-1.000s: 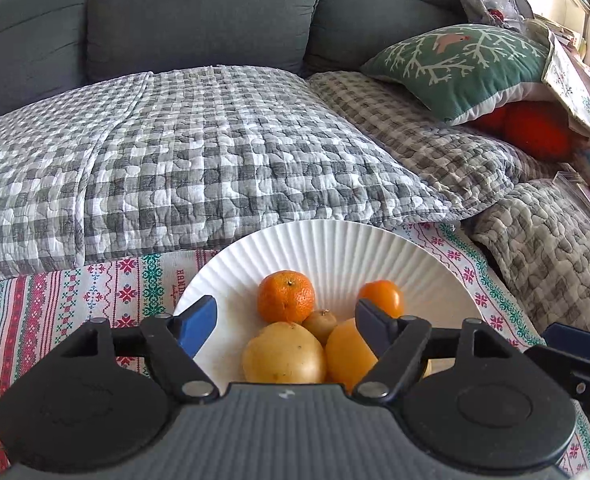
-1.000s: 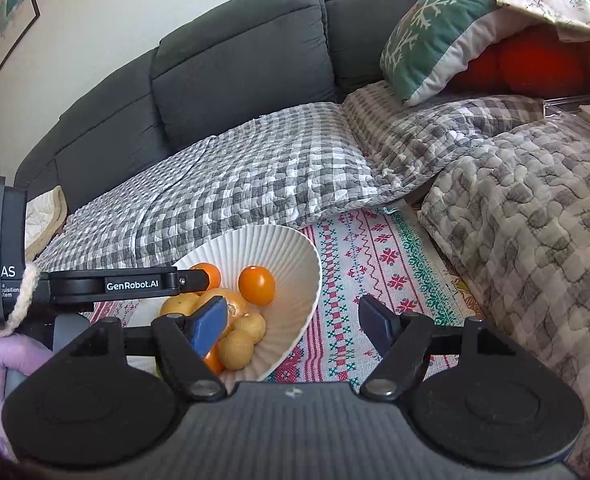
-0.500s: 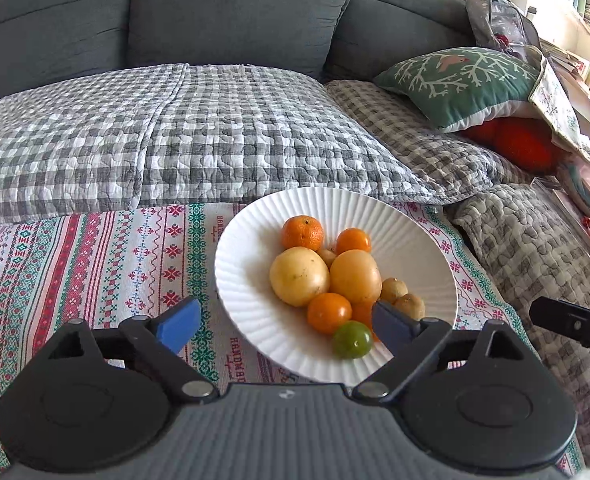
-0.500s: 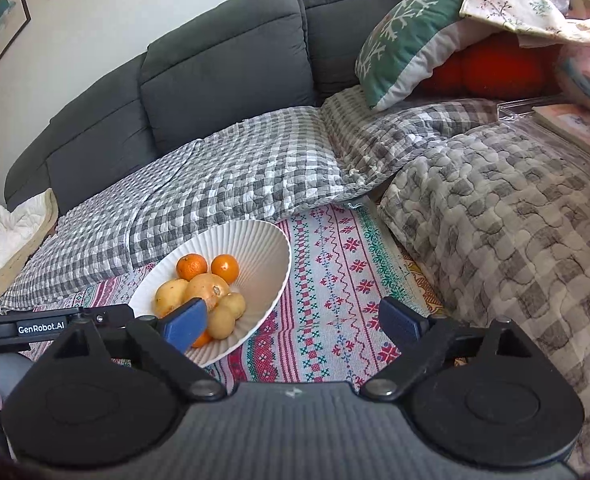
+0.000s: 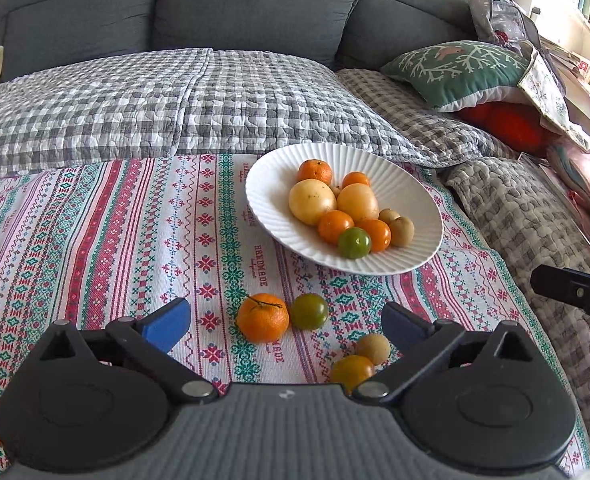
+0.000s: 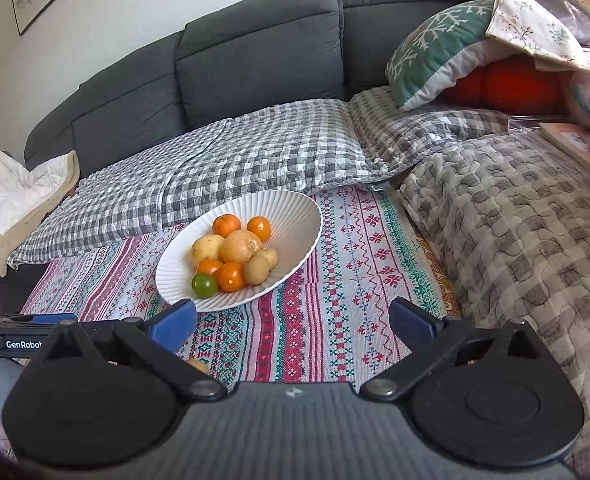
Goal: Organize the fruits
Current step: 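Withdraw both open tools from the plate back toward the fruit pile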
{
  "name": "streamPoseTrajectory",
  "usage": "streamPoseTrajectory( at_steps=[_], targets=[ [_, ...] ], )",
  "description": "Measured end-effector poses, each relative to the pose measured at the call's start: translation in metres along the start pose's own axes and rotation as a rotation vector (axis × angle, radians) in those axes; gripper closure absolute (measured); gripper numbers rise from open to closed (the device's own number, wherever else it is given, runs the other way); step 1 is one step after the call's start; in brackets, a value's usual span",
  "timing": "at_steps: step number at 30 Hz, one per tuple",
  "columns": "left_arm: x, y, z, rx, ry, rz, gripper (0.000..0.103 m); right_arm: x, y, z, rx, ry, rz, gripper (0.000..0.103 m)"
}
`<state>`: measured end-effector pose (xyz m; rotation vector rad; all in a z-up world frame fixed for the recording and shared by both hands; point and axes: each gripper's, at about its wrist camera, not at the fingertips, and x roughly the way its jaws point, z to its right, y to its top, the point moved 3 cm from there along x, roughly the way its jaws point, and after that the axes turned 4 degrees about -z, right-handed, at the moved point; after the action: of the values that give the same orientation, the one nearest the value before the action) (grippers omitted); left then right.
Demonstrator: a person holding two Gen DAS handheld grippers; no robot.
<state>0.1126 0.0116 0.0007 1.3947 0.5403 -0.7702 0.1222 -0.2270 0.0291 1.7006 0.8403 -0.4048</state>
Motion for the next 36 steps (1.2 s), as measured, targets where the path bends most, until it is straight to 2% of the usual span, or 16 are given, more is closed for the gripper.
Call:
streamPoseTrajectory(
  at_steps=[5, 11, 21, 25, 30, 36],
  targets=[
    [0.002, -0.019, -0.001, 0.036, 0.024, -0.007, 0.008, 0.0, -0.008, -0.002, -0.044, -0.015, -0.018, 0.0],
    [0.008, -0.038, 0.008, 0.111, 0.013, -0.033, 0.008, 0.006, -0.021, -0.007, -0.14, -0.032, -0.057, 0.0],
    [0.02, -0.048, 0.028, 0.192, -0.011, -0.014, 0.009, 0.011, -0.029, -0.012, -0.206, -0.054, -0.078, 0.0],
    [0.026, -0.047, 0.038, 0.204, -0.044, -0.01, 0.029, 0.013, -0.03, -0.012, -0.207, -0.059, -0.083, 0.0],
    [0.035, -0.044, 0.044, 0.179, -0.075, -0.033, 0.048, 0.018, -0.032, -0.012, -0.221, -0.067, -0.099, 0.0],
    [0.04, -0.044, 0.043, 0.175, -0.077, -0.061, 0.08, 0.022, -0.036, -0.016, -0.245, -0.074, -0.116, 0.0]
  ],
)
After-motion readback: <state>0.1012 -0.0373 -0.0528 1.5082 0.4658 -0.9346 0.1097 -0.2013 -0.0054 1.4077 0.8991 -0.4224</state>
